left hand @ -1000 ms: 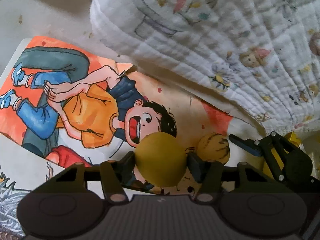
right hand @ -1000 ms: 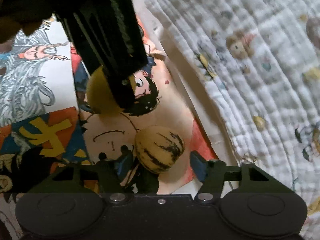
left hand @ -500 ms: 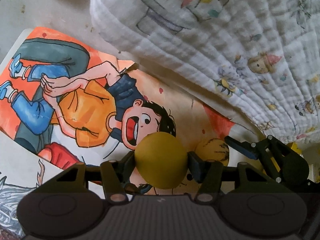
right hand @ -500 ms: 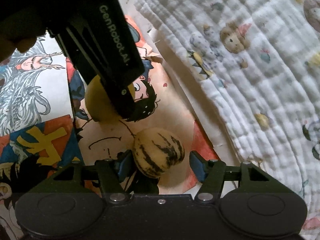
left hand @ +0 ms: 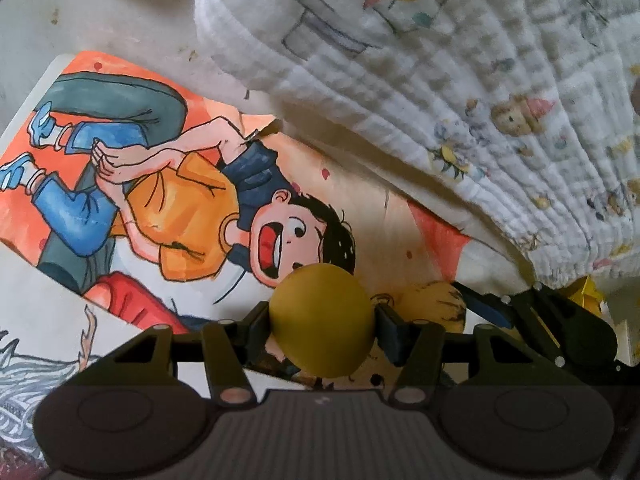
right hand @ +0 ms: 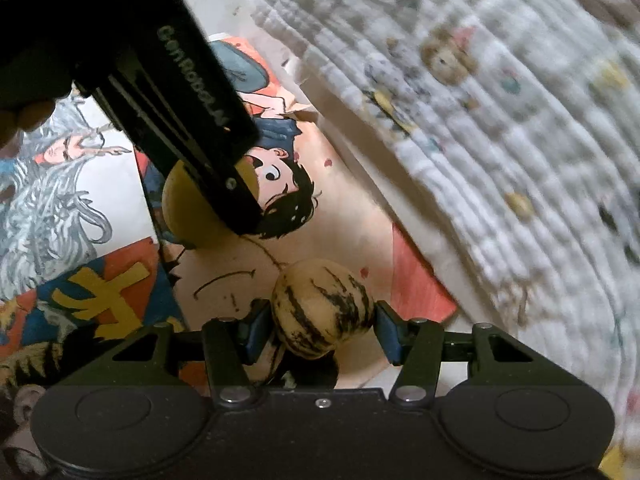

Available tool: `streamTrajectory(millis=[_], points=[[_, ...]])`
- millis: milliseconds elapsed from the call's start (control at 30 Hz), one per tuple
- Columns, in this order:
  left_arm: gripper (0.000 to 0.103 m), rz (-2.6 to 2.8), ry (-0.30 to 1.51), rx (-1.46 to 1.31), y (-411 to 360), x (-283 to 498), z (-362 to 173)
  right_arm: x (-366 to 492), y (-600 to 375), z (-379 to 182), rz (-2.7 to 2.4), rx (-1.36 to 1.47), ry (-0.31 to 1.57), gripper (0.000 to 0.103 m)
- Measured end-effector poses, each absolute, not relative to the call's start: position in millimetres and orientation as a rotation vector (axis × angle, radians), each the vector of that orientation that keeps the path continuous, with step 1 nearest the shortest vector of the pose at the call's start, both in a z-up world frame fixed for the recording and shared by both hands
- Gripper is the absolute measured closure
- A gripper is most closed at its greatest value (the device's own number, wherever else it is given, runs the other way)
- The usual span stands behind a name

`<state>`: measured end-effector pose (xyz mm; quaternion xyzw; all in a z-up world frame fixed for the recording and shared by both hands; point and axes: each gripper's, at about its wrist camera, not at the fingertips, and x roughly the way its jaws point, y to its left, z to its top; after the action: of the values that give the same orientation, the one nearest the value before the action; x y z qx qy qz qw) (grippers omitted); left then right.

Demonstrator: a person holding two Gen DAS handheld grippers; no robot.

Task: Organize fruits
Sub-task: 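Close the left tool on the yellow round fruit while the right tool closes on the striped melon, then carry the yellow fruit to the tray with the left tool while the right tool carries the striped melon there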

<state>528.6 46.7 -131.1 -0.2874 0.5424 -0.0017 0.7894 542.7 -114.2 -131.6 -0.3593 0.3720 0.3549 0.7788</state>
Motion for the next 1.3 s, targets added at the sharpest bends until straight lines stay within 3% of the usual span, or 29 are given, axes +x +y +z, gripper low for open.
streamTrajectory(millis=[700,1300], points=[[0.043,-0.032,1.160,-0.563,29.7,478.7,-107.3,473.7,-148.0,-100.3,0.729,-0.581,0.856,0.047],[0.043,-0.045,1.151,-0.594,27.7,385.8,-76.3,381.7,-158.3,-66.3,0.722,-0.507,0.823,0.047]])
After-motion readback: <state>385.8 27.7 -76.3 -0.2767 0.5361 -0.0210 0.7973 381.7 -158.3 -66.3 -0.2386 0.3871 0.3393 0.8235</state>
